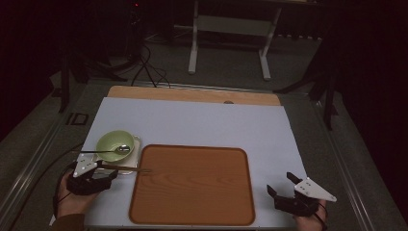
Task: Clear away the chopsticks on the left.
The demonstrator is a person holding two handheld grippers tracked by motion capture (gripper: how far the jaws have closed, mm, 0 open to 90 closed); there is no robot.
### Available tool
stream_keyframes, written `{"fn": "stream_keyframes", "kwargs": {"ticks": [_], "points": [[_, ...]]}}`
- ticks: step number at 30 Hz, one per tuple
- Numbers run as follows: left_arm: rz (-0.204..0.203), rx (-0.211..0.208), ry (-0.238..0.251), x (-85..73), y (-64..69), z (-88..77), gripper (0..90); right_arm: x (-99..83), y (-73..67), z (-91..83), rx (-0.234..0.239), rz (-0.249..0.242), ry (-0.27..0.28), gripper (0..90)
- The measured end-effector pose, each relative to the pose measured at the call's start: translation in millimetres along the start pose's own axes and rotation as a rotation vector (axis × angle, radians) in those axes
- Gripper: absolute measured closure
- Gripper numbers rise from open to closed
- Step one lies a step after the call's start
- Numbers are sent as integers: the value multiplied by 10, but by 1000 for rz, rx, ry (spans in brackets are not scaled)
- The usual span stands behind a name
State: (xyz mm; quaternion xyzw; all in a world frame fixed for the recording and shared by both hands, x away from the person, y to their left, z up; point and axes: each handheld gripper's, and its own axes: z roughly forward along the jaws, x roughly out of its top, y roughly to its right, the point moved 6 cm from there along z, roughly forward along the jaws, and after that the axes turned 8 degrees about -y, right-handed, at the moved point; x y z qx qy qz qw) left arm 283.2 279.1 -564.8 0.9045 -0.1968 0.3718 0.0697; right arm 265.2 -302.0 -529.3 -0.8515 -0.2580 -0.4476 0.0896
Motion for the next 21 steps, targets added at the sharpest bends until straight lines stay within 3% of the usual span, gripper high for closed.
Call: {"fn": "stream_keyframes", "kwargs": {"ticks": [21], "points": [[9,1,-20,-27,23,-1,309,-4,10,-12,-1,6,0,137]]}}
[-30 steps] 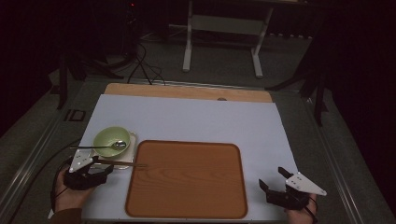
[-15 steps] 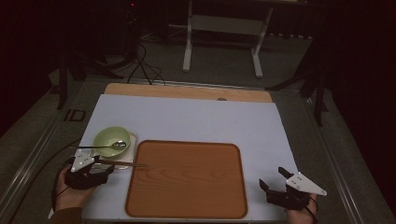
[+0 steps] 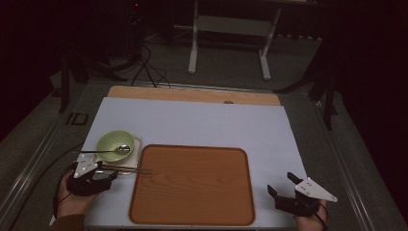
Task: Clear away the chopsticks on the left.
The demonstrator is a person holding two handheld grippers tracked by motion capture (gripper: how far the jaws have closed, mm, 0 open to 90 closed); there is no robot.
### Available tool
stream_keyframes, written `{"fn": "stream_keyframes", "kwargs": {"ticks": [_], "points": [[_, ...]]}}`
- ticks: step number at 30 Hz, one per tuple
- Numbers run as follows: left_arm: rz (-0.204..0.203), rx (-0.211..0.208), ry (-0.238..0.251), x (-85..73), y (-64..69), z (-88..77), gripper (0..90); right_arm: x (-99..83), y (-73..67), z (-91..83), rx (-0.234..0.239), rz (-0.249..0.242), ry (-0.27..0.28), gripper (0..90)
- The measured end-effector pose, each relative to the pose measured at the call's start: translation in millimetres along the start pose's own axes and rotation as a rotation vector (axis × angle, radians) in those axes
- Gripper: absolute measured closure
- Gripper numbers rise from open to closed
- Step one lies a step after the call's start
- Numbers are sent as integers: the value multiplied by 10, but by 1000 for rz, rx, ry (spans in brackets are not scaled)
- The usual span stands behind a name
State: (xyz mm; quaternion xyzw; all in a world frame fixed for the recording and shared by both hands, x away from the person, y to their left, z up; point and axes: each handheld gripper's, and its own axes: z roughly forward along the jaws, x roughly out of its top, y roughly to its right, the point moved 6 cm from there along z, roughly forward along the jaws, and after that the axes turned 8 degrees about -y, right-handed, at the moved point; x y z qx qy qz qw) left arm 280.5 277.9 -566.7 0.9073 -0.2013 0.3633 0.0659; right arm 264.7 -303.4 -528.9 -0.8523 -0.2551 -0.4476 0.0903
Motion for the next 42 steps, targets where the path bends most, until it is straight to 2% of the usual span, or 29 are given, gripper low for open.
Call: {"fn": "stream_keyframes", "kwargs": {"ticks": [7,12,15,20,25,29,33,35,40,42], "points": [[52,16,-30,-25,54,10,372,0,5,-4,-2,0,2,137],[89,21,-30,-29,87,-3,514,-2,11,-3,-5,3,1,137],[113,14,-48,-36,121,11,570,-2,10,-4,-5,3,-1,137],[160,30,-42,-9,177,-1,678,-6,11,0,-2,6,-4,137],[181,48,-39,21,201,-14,812,-6,10,2,2,8,-4,138],[207,48,-55,41,256,-16,849,-6,10,3,4,8,-4,138],[204,34,-69,61,296,-7,853,-5,8,3,5,7,-5,138],[194,11,-70,78,333,-4,853,-5,9,2,5,8,-4,138],[161,-38,-40,147,404,-51,854,-6,14,-1,4,9,-3,138],[155,-39,-39,167,423,-66,854,-6,13,-1,4,8,-4,138]]}}
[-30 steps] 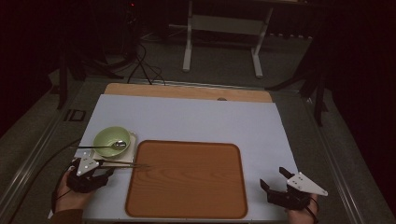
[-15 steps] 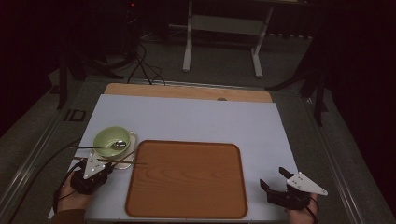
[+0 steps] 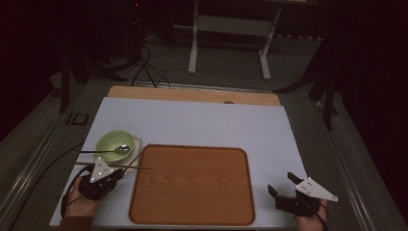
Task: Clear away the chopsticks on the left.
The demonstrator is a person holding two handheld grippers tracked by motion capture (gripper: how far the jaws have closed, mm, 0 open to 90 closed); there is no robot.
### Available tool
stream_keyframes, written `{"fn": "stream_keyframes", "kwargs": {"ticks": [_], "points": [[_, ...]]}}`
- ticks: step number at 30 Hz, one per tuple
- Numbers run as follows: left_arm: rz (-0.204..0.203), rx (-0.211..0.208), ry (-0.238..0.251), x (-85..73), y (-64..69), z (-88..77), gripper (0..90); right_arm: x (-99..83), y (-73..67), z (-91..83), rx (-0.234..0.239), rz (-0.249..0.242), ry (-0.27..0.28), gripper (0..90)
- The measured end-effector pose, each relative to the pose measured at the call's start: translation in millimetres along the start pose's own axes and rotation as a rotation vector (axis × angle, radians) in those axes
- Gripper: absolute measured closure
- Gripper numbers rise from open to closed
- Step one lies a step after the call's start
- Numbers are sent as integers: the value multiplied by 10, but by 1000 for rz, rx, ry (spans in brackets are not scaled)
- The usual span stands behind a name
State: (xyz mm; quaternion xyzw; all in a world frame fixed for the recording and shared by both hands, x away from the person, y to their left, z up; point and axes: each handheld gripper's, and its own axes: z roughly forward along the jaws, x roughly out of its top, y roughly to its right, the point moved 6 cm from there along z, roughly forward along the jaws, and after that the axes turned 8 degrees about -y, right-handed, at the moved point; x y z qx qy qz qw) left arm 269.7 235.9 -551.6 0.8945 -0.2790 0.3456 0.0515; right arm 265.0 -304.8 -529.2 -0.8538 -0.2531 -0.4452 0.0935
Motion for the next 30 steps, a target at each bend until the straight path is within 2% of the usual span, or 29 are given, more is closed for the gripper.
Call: {"fn": "stream_keyframes", "kwargs": {"ticks": [6,12,17,21,30], "points": [[-20,-3,-8,49,45,-38,854,0,6,-7,-5,3,2,138],[-48,-41,0,113,109,-87,854,2,10,-15,-10,3,7,138],[-53,-44,2,178,173,-136,854,1,11,-11,-10,3,7,138],[-48,-46,2,229,247,-189,854,0,11,-14,-11,4,7,138],[-73,-82,32,393,423,-252,854,4,11,-8,-12,3,9,138]]}}
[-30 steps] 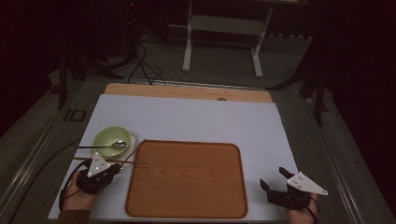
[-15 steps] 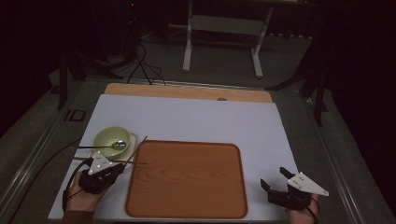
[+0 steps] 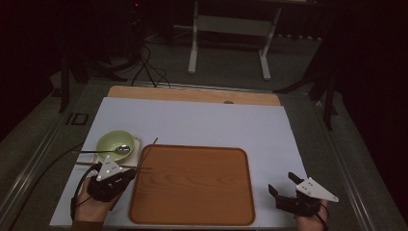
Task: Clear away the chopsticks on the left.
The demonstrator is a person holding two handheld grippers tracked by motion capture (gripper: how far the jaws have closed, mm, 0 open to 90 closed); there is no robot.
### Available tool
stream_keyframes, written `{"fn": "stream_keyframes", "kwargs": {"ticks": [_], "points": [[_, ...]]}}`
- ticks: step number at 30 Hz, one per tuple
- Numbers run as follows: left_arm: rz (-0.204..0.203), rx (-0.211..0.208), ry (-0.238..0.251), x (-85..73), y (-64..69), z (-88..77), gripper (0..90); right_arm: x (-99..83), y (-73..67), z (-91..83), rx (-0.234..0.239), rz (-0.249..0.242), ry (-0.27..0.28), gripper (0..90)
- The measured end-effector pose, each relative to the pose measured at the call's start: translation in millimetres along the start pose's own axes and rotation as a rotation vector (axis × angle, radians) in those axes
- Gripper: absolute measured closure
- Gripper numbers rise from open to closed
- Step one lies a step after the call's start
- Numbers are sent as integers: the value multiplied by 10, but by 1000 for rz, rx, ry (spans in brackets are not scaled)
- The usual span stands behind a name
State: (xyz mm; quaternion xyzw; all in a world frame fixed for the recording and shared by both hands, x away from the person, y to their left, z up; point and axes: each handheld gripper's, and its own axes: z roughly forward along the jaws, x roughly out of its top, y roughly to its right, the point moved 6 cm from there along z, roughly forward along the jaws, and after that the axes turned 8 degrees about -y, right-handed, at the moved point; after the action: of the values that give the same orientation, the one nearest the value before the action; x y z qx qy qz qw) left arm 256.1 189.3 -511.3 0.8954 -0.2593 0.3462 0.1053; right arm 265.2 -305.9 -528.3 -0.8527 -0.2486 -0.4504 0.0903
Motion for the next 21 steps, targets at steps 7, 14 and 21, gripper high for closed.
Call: {"fn": "stream_keyframes", "kwargs": {"ticks": [7,14,21], "points": [[-19,-46,14,160,172,54,854,3,-7,6,4,0,-2,138],[-97,-81,-15,193,272,260,854,3,-2,4,4,1,0,138],[-157,-89,-51,167,313,439,854,4,-6,10,6,-1,-2,138]]}}
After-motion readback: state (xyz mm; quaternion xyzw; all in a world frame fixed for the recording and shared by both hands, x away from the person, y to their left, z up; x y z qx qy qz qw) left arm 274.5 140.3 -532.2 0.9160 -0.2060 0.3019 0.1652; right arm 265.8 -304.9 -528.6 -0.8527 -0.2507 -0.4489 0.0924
